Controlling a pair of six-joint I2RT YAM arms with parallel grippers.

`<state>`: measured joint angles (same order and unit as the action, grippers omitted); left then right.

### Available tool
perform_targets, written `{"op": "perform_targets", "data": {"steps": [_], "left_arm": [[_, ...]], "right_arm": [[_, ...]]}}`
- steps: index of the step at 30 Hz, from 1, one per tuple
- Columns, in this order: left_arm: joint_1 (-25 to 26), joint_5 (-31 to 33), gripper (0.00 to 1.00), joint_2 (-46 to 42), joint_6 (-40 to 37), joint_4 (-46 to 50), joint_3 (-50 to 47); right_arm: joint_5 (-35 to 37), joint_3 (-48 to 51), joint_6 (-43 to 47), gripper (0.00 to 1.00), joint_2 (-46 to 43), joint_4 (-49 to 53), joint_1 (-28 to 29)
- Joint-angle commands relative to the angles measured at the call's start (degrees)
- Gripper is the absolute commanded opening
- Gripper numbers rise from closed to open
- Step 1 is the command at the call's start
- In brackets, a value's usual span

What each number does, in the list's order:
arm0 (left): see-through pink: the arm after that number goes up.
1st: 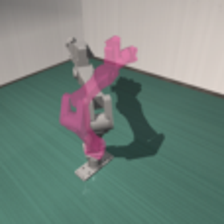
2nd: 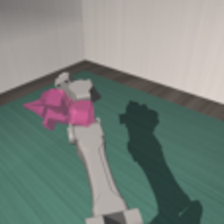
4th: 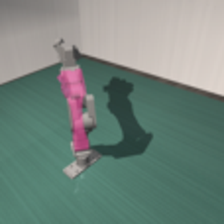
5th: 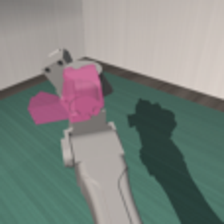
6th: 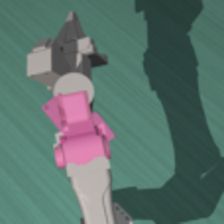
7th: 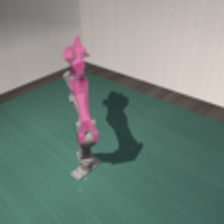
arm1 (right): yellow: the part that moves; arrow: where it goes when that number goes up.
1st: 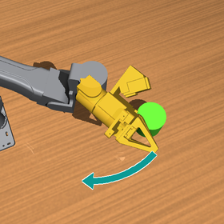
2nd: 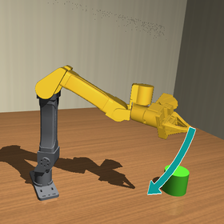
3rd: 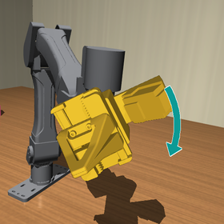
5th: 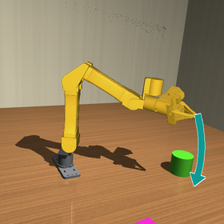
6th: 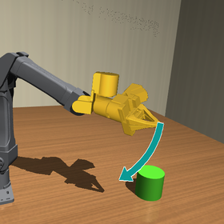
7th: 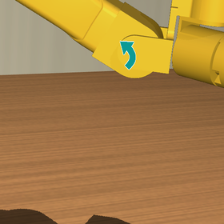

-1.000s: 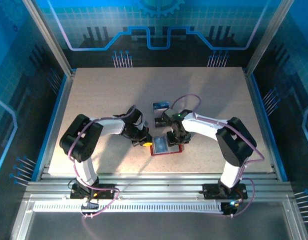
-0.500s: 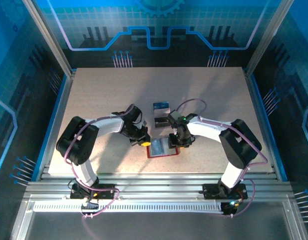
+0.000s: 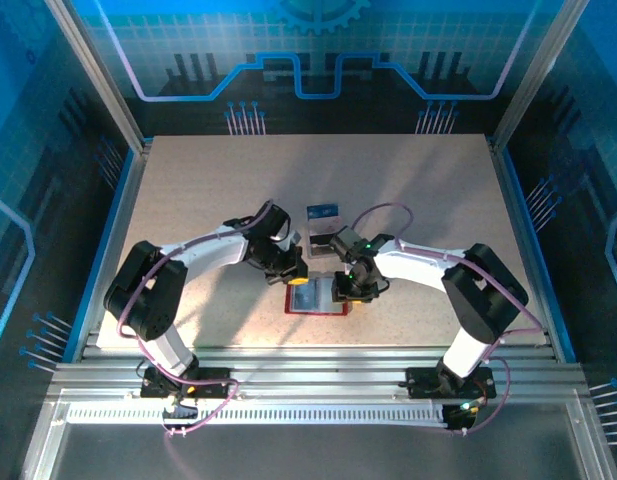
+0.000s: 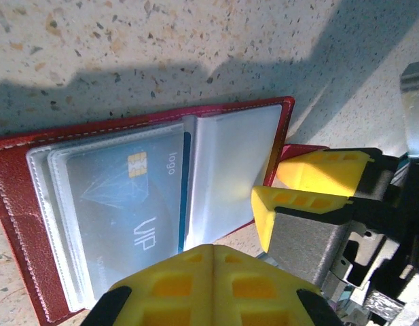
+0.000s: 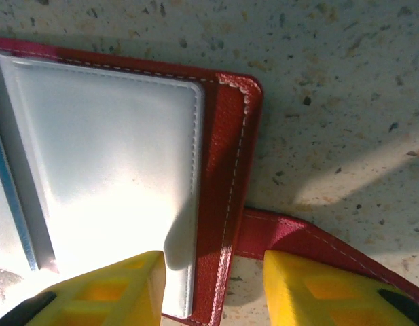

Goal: Take the credit cards out of the card holder

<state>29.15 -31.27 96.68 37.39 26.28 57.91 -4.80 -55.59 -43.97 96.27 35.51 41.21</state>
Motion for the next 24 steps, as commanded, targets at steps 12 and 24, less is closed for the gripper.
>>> {"op": "perform_targets", "data": {"steps": [12,24], "left_arm": [[0.35,3.78,0.00,1.28,-0.45,-0.24,-3.89],[-0.33,3.39,0.00,3.43,-3.08,0.72,-4.47]], "right_arm": [[-9.57,-1.11,-2.87,0.40,-7.38,-8.40,-0.22],[-22.54,3.39,-11.80,0.35,2.94,-28.05,-0.20]]}}
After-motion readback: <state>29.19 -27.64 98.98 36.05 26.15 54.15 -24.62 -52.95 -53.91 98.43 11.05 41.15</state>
